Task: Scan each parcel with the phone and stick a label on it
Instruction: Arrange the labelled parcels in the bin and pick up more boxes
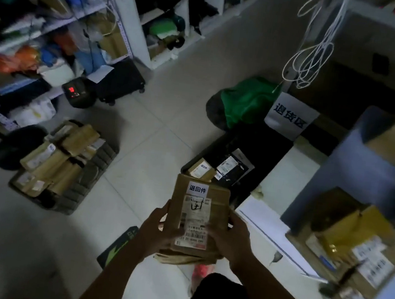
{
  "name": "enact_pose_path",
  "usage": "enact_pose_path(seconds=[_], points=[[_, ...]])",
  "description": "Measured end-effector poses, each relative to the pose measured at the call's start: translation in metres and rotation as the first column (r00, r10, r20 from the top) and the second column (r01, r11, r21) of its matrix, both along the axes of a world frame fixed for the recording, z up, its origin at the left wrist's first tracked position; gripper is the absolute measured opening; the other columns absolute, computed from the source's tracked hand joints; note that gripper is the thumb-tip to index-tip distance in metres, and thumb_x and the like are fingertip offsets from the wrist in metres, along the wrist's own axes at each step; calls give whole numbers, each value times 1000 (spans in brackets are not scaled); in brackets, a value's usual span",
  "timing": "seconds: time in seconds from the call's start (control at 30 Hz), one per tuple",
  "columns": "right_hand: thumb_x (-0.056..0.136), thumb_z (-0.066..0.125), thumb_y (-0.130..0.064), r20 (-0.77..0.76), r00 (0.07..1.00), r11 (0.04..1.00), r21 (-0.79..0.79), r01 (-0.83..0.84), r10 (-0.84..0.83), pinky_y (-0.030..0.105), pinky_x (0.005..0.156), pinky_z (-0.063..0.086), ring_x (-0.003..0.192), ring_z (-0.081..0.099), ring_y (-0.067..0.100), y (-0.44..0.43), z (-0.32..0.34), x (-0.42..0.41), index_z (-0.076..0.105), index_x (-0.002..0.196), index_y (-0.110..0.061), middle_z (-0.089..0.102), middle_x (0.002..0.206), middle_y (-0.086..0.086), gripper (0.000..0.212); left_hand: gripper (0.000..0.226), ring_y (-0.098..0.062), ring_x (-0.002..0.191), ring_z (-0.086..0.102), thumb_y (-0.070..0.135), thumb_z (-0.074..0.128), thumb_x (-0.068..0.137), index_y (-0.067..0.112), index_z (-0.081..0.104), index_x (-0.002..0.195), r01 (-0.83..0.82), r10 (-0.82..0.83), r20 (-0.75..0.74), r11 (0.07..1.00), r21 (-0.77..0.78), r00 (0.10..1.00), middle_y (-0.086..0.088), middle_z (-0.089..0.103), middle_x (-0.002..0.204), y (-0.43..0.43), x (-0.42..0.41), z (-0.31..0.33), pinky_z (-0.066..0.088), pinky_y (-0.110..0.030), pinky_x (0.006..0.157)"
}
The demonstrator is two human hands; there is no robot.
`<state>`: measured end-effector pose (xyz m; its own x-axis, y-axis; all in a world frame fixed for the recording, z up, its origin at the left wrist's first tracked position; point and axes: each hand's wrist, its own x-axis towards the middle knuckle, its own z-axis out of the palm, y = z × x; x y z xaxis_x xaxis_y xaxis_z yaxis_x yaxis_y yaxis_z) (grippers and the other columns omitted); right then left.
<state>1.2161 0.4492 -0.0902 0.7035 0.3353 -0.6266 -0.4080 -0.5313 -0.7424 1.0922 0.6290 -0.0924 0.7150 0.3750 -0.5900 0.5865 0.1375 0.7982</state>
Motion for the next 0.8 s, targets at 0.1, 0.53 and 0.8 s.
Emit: enact_pose_path(seconds=[0.1,0.53,0.8], points=[[75,81,-24,-26,995,994,-56,91,-93,49,90,59,99,71,21,39,-19,38,62,128,-30,72,110,-10,56,91,-17,127,52,28,90,72,43,41,146,135,-131,-64,989,61,989,7,48,139,51,52,-27,61,-27,71],[84,75,-20,65,883,837,-294,462,-465,41,76,62,89,71,16,139,-195,175,65,118,-26,74,106,-5,35,79,-18,124,56,30,74,88,35,29,153,700,-690,-119,705,115,714,6,55,140,172,284,-236,56,-44,94],[80,73,-18,57,842,739,-449,502,-537,46,80,60,94,68,24,143,-367,227,62,127,-26,72,106,-5,48,73,-15,116,65,18,79,84,28,41,145,794,-779,-193,608,-4,596,1,66,128,173,349,-413,59,-41,91]])
